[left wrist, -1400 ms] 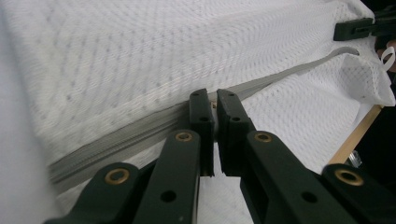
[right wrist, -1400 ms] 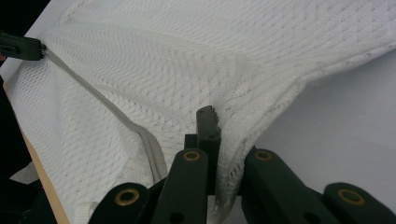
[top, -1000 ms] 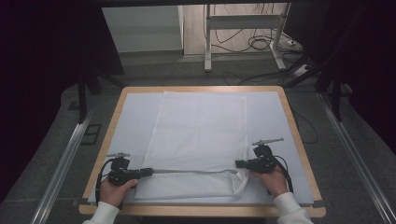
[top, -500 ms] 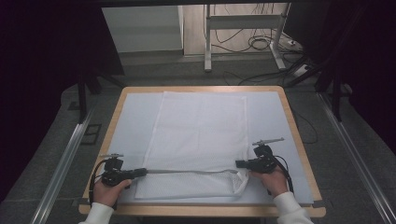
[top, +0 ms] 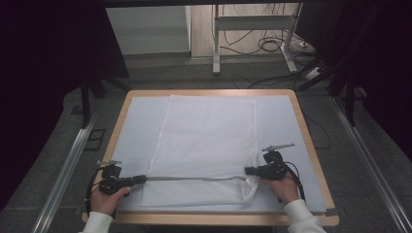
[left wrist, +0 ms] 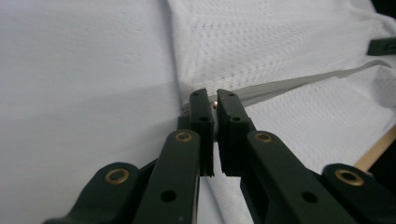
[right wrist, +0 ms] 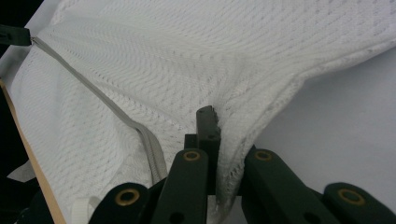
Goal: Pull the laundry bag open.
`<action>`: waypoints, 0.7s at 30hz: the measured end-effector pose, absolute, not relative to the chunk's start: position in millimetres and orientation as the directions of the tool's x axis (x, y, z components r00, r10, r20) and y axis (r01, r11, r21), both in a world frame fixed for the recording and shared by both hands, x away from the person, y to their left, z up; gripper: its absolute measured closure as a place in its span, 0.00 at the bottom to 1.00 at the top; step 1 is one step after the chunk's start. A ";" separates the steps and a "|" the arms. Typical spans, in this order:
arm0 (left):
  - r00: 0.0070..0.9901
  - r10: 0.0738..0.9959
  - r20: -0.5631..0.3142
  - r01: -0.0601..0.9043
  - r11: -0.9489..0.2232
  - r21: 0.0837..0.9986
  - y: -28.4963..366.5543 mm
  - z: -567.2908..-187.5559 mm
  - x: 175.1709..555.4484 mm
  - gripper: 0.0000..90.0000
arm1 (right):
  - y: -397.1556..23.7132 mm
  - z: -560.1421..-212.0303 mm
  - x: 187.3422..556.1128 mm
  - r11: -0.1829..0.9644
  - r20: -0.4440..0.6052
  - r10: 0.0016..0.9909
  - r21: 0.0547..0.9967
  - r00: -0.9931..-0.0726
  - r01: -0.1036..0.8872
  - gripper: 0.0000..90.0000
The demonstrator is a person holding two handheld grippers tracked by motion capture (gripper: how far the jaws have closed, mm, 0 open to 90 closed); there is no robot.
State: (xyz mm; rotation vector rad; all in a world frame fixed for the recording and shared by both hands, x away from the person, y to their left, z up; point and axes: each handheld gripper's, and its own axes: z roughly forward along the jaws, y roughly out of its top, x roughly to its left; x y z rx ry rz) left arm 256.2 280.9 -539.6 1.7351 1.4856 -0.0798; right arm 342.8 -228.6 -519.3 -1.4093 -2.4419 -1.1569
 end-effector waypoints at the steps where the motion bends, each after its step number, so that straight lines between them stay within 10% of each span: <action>1: 0.299 0.796 -0.526 0.843 0.038 0.537 281.0 -539.6 256.0 0.96 | -228.6 -519.4 342.8 0.284 0.428 0.702 0.563 -0.568 0.776 0.98; 21: 0.300 0.825 -0.479 0.831 0.020 0.556 275.6 -537.7 253.3 0.95 | -226.5 -518.6 342.1 0.288 0.405 0.714 0.573 -0.570 0.767 0.95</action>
